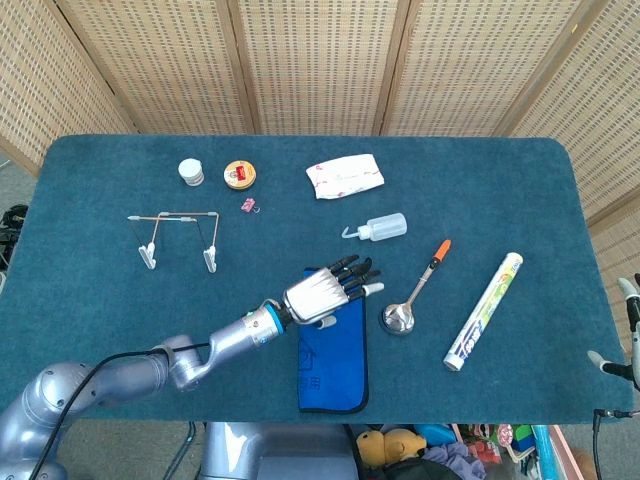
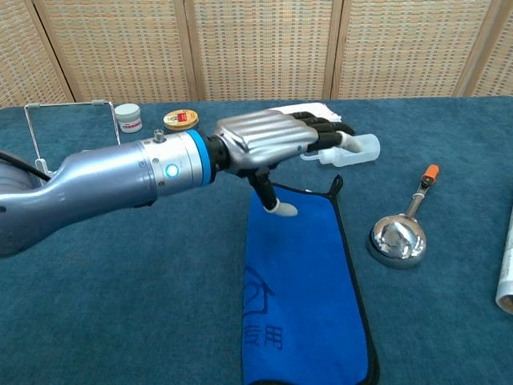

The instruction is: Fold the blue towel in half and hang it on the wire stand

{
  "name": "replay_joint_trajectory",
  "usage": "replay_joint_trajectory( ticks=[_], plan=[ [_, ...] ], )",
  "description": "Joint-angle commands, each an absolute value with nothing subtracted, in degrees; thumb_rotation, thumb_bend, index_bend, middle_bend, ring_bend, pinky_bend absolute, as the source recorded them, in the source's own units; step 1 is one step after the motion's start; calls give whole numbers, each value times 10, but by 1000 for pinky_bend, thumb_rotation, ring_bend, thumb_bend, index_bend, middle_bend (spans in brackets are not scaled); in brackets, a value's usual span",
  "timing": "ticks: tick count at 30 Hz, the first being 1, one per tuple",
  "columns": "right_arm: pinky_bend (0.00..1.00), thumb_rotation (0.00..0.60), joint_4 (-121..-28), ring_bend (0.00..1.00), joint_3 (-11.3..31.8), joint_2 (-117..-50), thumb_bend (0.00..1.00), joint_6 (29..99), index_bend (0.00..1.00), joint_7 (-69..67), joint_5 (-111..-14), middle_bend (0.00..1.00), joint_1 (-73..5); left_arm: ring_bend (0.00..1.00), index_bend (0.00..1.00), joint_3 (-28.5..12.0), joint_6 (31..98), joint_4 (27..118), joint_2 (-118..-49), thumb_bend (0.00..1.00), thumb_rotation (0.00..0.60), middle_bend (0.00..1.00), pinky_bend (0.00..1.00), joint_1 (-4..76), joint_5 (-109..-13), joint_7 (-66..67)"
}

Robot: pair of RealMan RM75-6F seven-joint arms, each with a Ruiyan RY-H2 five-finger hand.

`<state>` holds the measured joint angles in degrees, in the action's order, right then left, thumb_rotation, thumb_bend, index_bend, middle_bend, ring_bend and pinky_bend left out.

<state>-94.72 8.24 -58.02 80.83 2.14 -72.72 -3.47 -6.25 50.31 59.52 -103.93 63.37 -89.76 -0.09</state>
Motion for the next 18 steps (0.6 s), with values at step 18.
replay_joint_trajectory(
  ticks=[18],
  plan=[
    [0,600,-941,0,84,-585,0,793,0,28,-713,0,-42,0,220,-160,347,578,-1048,255,600,0,0,681,-470,273]
  ],
)
